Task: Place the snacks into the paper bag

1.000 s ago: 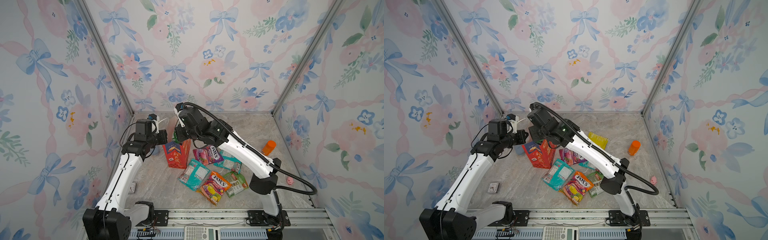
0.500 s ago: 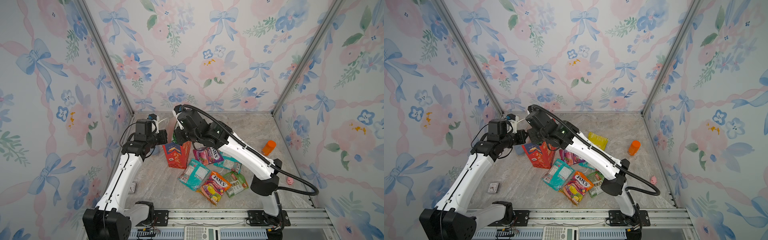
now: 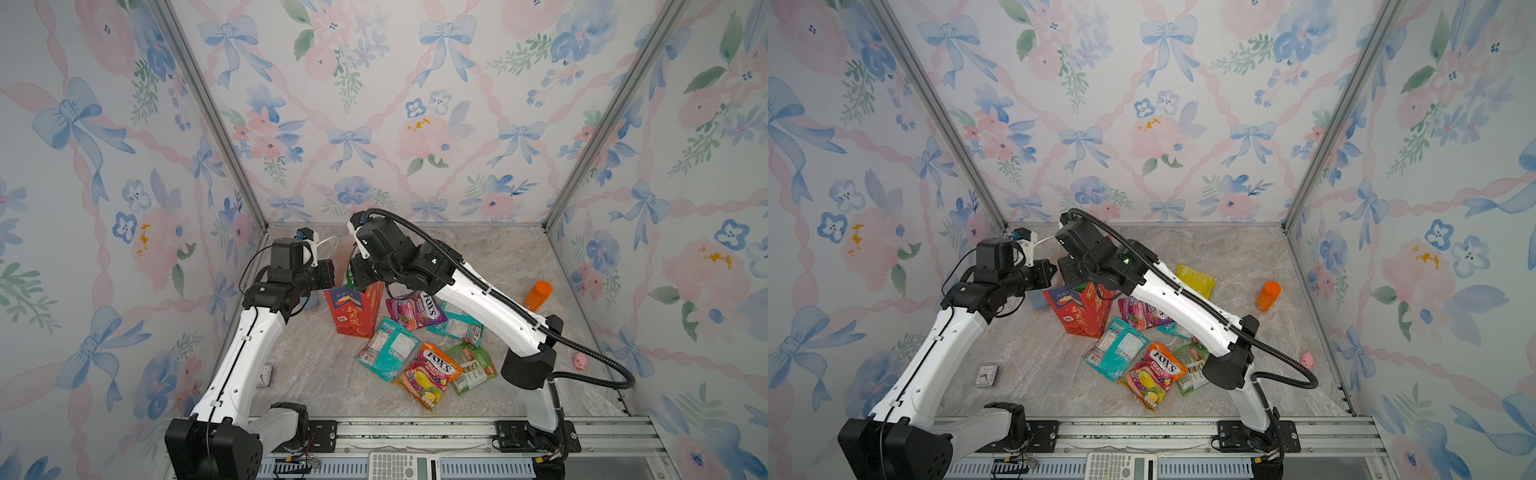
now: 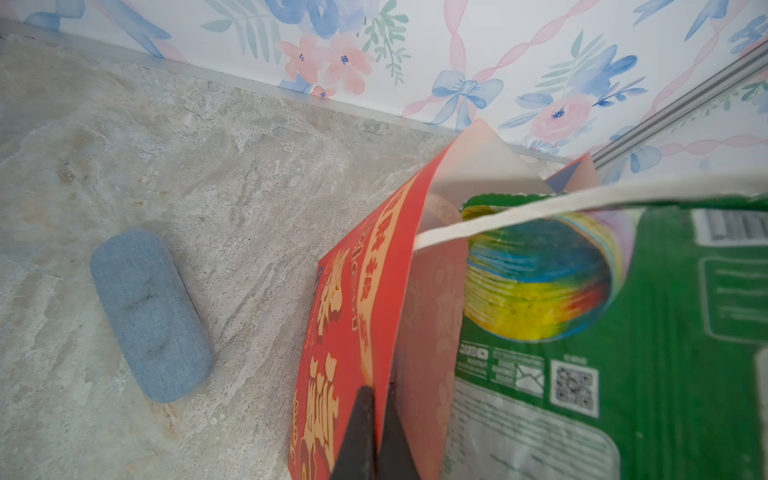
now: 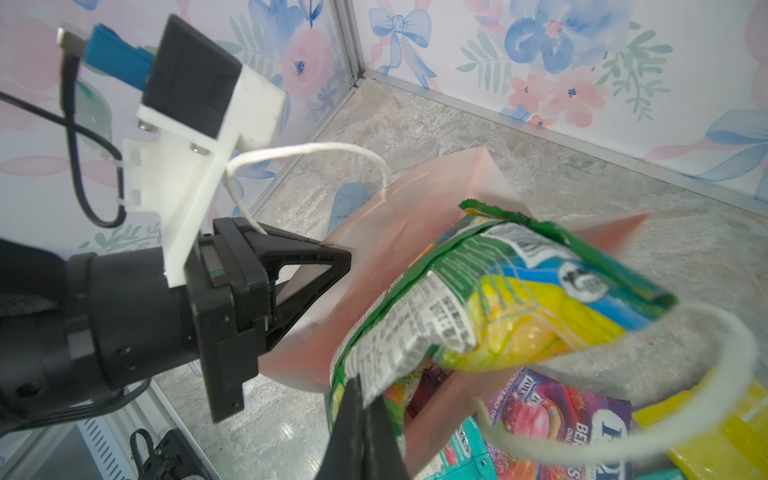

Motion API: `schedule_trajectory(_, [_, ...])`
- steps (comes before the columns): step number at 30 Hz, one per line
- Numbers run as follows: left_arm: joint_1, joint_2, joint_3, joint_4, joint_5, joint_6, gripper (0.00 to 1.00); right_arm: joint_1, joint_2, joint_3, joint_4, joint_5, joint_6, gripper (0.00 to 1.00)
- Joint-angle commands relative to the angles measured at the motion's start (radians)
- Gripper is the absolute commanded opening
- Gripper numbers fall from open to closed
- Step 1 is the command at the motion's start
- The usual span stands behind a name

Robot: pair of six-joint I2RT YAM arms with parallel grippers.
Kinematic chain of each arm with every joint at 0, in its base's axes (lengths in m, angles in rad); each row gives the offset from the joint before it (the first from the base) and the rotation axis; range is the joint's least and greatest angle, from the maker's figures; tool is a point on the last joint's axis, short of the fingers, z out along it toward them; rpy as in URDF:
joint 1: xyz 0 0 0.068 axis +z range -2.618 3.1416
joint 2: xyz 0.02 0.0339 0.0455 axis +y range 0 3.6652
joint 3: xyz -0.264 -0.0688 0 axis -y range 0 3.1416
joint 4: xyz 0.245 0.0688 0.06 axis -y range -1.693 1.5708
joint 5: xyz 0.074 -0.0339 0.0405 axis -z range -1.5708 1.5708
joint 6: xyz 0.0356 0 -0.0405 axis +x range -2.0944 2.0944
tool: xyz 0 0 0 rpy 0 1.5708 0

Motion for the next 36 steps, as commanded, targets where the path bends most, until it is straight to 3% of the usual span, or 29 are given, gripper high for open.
schedule_trajectory(1, [0.0,-0.019,-0.002,0.013,0.018,0.006,0.0,-0.019,0.005,0.005,0.062,-0.018,0.009,0.0])
schedule_trajectory(24, [0.0,-0.019,-0.01,0.012,0.013,0.013,0.0,-0.071,0.117,0.073,0.096,-0.044,0.034,0.0])
schedule_trajectory(26, [0.0,-0.018,-0.009,0.014,0.014,0.013,0.0,-0.077,0.117,0.073,0.094,-0.056,0.04,0.08])
schedule_trajectory(31, [0.002,-0.016,-0.012,0.013,0.008,0.016,0.0,-0.08,0.082,0.063,0.111,-0.071,0.031,0.51])
schedule_trajectory(36, [0.001,-0.014,-0.01,0.014,0.008,0.018,0.0,-0.084,0.017,0.007,0.154,-0.079,0.021,0.66])
